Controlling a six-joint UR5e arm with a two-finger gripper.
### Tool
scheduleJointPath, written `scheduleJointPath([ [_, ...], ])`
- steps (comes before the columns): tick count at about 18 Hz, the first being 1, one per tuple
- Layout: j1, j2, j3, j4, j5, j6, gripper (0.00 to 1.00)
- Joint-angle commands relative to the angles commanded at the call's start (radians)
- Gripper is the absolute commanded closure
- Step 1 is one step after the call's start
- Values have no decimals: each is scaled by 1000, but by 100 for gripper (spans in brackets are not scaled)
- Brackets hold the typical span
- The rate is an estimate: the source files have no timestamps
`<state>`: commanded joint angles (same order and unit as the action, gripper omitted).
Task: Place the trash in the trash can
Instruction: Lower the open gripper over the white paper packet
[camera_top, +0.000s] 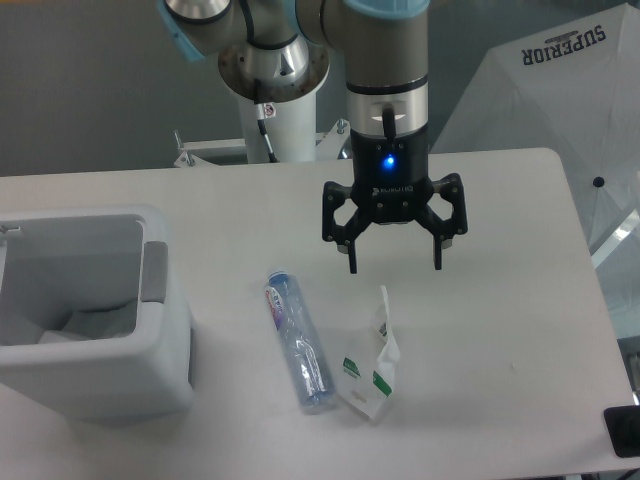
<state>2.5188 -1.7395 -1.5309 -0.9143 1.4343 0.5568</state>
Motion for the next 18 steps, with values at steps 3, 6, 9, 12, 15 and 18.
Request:
scheduleJointPath([
  [3,2,-21,8,2,14,2,0],
  [6,3,-35,5,5,18,0,0],
  [9,3,-63,-6,43,20,-3,0],
  [12,3,-97,-50,104,23,-14,0],
  [15,3,-126,-86,107,28,-5,0],
  [18,0,-193,-80,114,29,49,0],
])
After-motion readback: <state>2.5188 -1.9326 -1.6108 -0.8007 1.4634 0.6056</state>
